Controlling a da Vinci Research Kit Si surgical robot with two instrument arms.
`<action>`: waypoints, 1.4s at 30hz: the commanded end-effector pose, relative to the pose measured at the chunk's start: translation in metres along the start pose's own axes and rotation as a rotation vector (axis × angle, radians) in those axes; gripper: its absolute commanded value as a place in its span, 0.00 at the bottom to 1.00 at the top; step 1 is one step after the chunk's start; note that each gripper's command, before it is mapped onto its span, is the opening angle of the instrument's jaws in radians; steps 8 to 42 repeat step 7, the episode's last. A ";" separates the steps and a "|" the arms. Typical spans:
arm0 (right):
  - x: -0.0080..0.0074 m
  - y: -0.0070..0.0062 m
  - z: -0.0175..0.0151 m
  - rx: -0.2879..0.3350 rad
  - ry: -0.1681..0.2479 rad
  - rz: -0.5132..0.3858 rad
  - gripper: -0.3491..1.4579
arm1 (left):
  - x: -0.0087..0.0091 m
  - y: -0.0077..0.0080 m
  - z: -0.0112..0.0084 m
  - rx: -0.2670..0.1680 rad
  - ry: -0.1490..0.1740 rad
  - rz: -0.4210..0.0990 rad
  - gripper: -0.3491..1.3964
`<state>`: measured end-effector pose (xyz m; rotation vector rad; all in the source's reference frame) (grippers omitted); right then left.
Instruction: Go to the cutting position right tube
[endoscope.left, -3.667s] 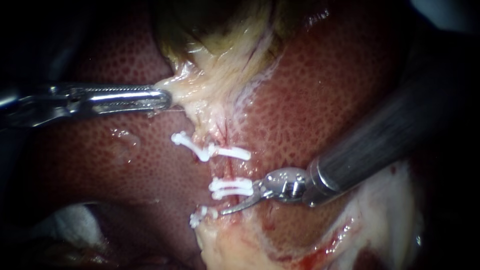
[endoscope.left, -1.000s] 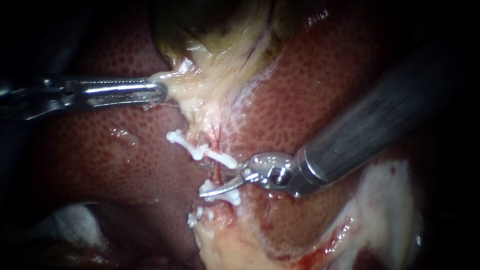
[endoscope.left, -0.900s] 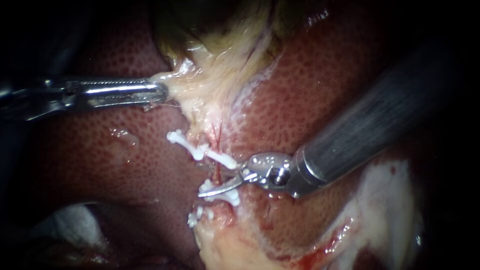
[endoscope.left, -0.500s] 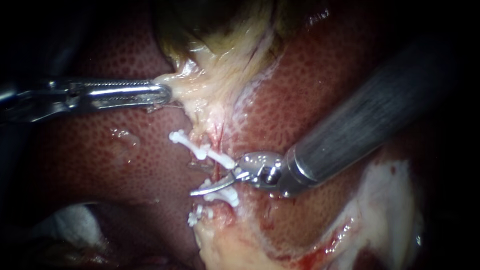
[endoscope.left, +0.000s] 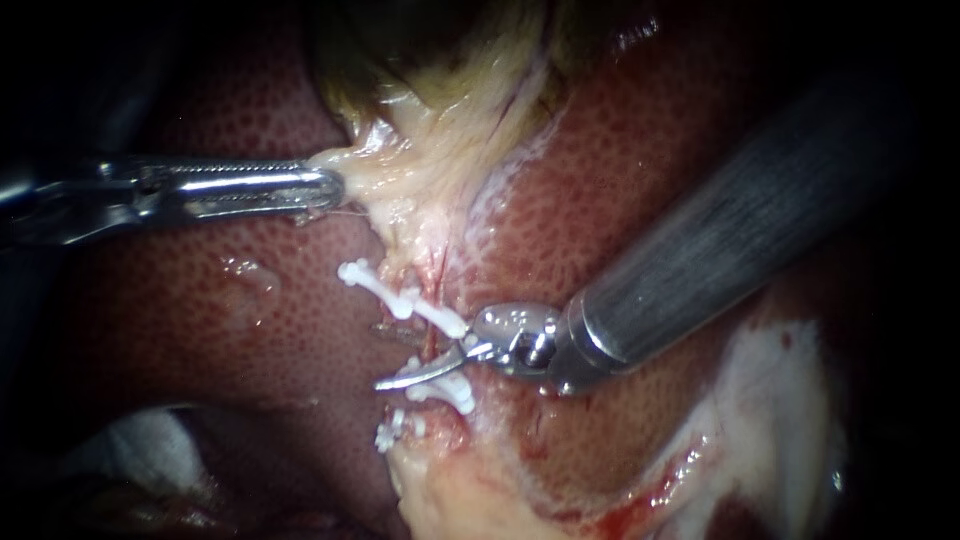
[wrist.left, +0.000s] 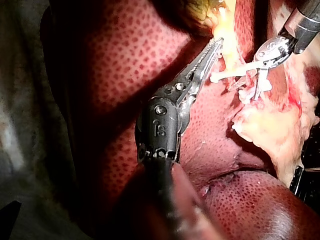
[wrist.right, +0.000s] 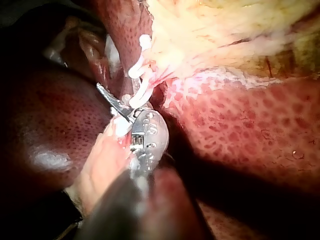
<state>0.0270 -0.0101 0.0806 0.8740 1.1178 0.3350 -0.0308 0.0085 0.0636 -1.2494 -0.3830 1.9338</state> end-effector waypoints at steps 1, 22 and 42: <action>0.0000 0.0000 0.0000 0.000 0.000 0.000 0.74 | 0.0000 0.0000 0.0000 0.000 0.000 0.000 0.00; 0.0000 -0.0001 -0.0001 0.001 0.000 -0.001 0.74 | 0.0000 0.0000 0.0000 0.000 0.000 0.000 0.00; 0.0000 -0.0001 -0.0001 0.001 0.000 -0.001 0.74 | 0.0000 0.0000 0.0000 0.000 0.000 0.000 0.00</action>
